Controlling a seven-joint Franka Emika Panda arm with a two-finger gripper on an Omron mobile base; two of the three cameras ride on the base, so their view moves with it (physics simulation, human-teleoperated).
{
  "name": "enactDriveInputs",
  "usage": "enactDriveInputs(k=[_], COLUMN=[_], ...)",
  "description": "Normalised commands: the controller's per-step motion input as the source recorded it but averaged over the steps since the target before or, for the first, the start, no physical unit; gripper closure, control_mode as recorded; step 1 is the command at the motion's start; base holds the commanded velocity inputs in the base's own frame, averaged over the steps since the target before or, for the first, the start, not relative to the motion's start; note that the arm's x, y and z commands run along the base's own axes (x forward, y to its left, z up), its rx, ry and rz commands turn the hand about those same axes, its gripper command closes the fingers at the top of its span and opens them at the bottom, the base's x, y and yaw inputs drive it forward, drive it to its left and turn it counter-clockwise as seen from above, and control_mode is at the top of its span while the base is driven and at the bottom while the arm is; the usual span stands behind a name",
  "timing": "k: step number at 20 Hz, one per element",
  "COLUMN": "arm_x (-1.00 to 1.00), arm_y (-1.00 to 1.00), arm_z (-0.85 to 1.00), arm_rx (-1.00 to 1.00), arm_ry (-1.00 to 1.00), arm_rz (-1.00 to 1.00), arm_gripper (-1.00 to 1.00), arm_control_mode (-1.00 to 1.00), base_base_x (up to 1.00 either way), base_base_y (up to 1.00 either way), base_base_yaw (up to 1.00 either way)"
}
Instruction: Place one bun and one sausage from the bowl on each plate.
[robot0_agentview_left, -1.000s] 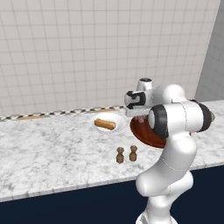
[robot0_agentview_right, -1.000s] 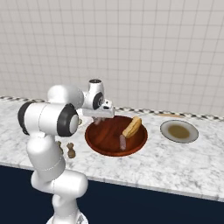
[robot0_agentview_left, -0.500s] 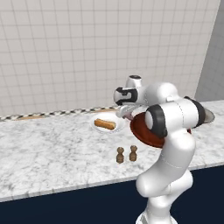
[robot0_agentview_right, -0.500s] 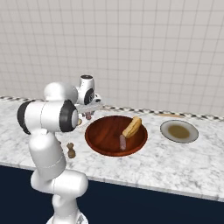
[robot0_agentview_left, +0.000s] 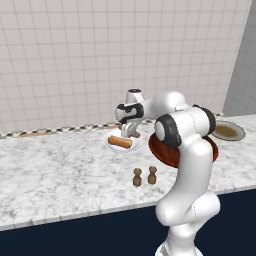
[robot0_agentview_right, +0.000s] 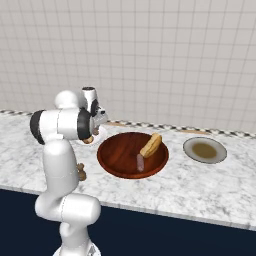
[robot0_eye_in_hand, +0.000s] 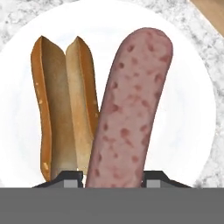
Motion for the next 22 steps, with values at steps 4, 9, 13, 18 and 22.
enactDriveInputs(k=[4, 9, 13, 18, 22], arm_x=[0.15, 0.01, 0.0, -0.32, -0.66], arm_y=[0.11, 0.02, 0.0, -0.41, -0.98], arm_z=[-0.24, -0.04, 0.01, 0.55, 0.16], arm_rx=[-0.02, 0.0, 0.0, 0.02, 0.04], arm_ry=[0.0, -0.01, -0.09, -0.05, 0.05], arm_rz=[0.05, 0.02, 0.0, -0.22, -0.49], arm_gripper=[-1.0, -1.0, -1.0, -1.0, -1.0], arm_control_mode=[-1.0, -1.0, -1.0, -1.0, -1.0], base_base_x=[0.0, 0.0, 0.0, 0.0, 0.0], base_base_y=[0.0, 0.0, 0.0, 0.0, 0.0], base_base_yaw=[0.0, 0.0, 0.0, 0.0, 0.0])
